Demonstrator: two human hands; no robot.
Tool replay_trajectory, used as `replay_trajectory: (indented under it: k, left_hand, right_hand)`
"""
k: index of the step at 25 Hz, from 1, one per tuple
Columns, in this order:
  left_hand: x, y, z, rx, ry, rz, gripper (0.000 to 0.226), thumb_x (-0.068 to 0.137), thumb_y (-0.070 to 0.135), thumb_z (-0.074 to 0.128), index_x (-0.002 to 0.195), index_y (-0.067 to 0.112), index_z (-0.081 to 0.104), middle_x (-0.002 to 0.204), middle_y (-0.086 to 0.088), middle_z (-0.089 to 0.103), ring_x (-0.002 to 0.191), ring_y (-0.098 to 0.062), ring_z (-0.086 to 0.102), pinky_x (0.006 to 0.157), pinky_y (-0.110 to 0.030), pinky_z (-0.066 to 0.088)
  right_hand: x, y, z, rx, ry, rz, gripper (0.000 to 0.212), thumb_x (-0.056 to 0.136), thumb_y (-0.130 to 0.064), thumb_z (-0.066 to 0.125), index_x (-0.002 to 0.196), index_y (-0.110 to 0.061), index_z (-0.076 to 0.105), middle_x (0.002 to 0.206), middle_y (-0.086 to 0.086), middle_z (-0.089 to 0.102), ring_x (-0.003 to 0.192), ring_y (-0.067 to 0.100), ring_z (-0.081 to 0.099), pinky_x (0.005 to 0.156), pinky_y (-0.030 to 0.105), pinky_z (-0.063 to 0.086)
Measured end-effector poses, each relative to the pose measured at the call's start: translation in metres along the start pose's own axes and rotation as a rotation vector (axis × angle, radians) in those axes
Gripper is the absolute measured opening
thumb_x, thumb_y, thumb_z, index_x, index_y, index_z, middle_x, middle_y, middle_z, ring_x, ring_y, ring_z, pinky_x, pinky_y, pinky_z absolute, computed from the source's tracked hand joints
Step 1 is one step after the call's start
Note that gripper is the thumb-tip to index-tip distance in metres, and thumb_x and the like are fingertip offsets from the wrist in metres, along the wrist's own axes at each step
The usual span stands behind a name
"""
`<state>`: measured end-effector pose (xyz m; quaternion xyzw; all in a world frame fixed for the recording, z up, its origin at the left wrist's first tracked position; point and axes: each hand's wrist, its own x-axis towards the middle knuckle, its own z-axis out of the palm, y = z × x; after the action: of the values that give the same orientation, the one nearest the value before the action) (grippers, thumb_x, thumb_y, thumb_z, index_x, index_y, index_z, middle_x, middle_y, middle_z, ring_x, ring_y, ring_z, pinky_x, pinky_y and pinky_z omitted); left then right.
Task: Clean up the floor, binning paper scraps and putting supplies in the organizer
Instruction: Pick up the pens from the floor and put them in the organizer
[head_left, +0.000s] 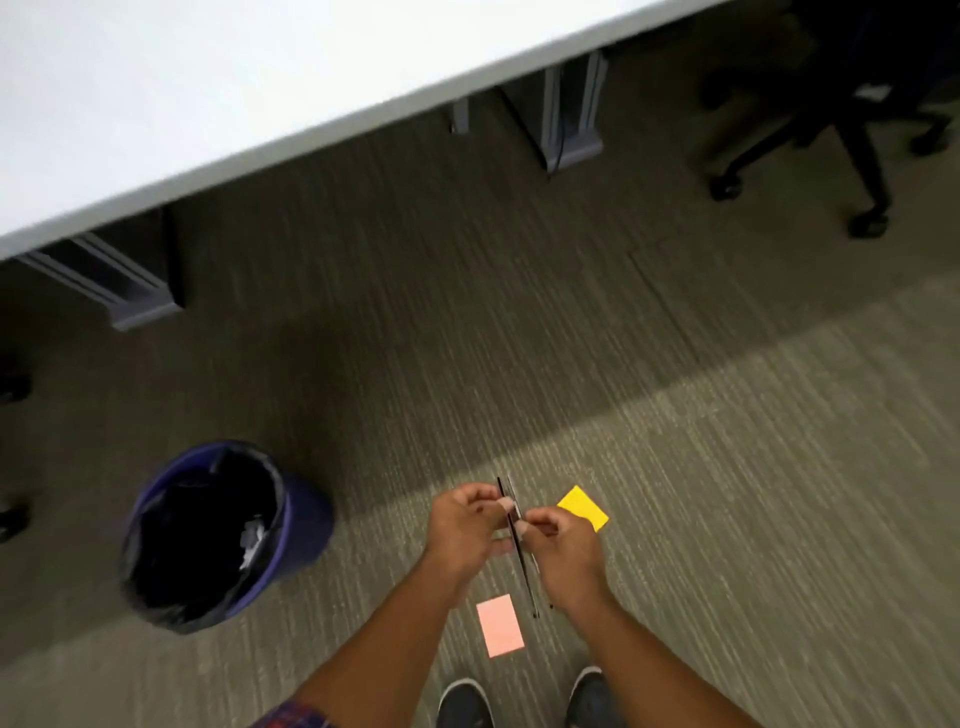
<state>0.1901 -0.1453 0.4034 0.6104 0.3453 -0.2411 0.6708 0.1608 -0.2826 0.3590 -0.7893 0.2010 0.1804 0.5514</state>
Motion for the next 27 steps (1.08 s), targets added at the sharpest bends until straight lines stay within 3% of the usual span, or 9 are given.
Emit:
replay_trajectory:
  k: [4, 7, 8, 10, 12, 15, 20, 24, 27]
  left_hand:
    - [-0.082, 0.077, -0.004, 0.002, -0.024, 0.021, 0.012, 0.094, -0.004, 0.067, 0.094, 0.007, 0.063, 0.074, -0.008, 0.064, 0.068, -0.017, 0.067, 0.057, -0.036, 0.063]
    - [-0.099, 0.109, -0.005, 0.015, 0.021, 0.036, 0.011, 0.093, -0.007, 0.067, 0.097, 0.003, 0.063, 0.076, -0.011, 0.065, 0.063, -0.017, 0.07, 0.053, -0.033, 0.062]
    - [-0.1, 0.112, -0.002, -0.008, 0.01, 0.044, 0.011, 0.093, -0.007, 0.067, 0.096, 0.003, 0.063, 0.076, -0.011, 0.066, 0.063, -0.018, 0.07, 0.053, -0.033, 0.062]
    - [-0.19, 0.192, -0.018, -0.022, 0.056, 0.116, 0.01, 0.093, -0.006, 0.068, 0.093, 0.004, 0.063, 0.075, -0.012, 0.066, 0.063, -0.019, 0.071, 0.054, -0.033, 0.061]
    - [-0.201, 0.202, -0.016, 0.018, 0.06, 0.125, 0.01, 0.092, -0.003, 0.07, 0.092, 0.006, 0.065, 0.076, -0.012, 0.068, 0.063, -0.02, 0.071, 0.053, -0.033, 0.06]
    - [-0.219, 0.237, -0.026, 0.005, 0.09, 0.128, 0.009, 0.092, -0.004, 0.071, 0.093, 0.004, 0.066, 0.076, -0.011, 0.071, 0.067, -0.024, 0.072, 0.055, -0.038, 0.062]
    - [-0.245, 0.279, -0.053, 0.002, 0.151, 0.19, 0.008, 0.09, 0.001, 0.075, 0.097, 0.004, 0.072, 0.081, -0.01, 0.075, 0.077, -0.026, 0.077, 0.069, -0.045, 0.066]
    - [-0.234, 0.304, -0.089, -0.014, 0.171, 0.192, 0.01, 0.09, 0.005, 0.076, 0.098, 0.01, 0.073, 0.09, -0.011, 0.079, 0.083, -0.027, 0.08, 0.078, -0.053, 0.066]
    - [-0.214, 0.328, -0.13, 0.005, 0.178, 0.195, 0.013, 0.09, 0.008, 0.077, 0.101, 0.013, 0.073, 0.098, -0.014, 0.079, 0.087, -0.026, 0.081, 0.078, -0.053, 0.066]
  right_hand:
    - [-0.047, -0.094, -0.031, -0.012, -0.046, -0.038, 0.005, 0.086, -0.014, 0.076, 0.089, -0.018, 0.078, 0.08, -0.008, 0.076, 0.076, 0.0, 0.071, 0.075, 0.029, 0.055]
    - [-0.052, -0.137, -0.041, -0.029, -0.097, -0.051, 0.025, 0.087, -0.01, 0.076, 0.078, -0.033, 0.071, 0.069, -0.016, 0.071, 0.068, -0.011, 0.066, 0.068, 0.021, 0.052]
    - [-0.051, -0.143, -0.041, -0.016, -0.102, -0.056, 0.028, 0.086, -0.011, 0.076, 0.074, -0.036, 0.07, 0.068, -0.015, 0.071, 0.068, -0.008, 0.067, 0.069, 0.025, 0.055]
    - [-0.102, -0.243, -0.072, -0.131, -0.103, -0.175, 0.023, 0.081, -0.02, 0.076, 0.07, -0.039, 0.07, 0.072, -0.009, 0.074, 0.072, 0.005, 0.07, 0.071, 0.038, 0.059]
    - [-0.106, -0.25, -0.071, -0.104, -0.146, -0.202, 0.02, 0.077, -0.025, 0.074, 0.067, -0.041, 0.069, 0.072, -0.009, 0.074, 0.072, 0.014, 0.071, 0.068, 0.04, 0.058]
    - [-0.109, -0.292, -0.074, -0.17, -0.155, -0.286, 0.025, 0.081, -0.014, 0.076, 0.072, -0.036, 0.07, 0.068, -0.011, 0.071, 0.068, 0.005, 0.066, 0.068, 0.036, 0.056]
    - [-0.117, -0.354, -0.067, -0.244, -0.226, -0.36, 0.008, 0.08, -0.016, 0.079, 0.083, -0.023, 0.078, 0.071, -0.008, 0.072, 0.064, -0.002, 0.062, 0.06, 0.016, 0.045]
    - [-0.103, -0.394, -0.039, -0.381, -0.262, -0.38, 0.019, 0.078, -0.019, 0.081, 0.075, -0.035, 0.071, 0.072, -0.011, 0.072, 0.07, -0.006, 0.065, 0.059, 0.009, 0.042]
    - [-0.088, -0.434, -0.002, -0.492, -0.287, -0.356, 0.023, 0.079, -0.024, 0.081, 0.069, -0.039, 0.066, 0.071, -0.011, 0.07, 0.068, -0.003, 0.065, 0.057, 0.01, 0.044]
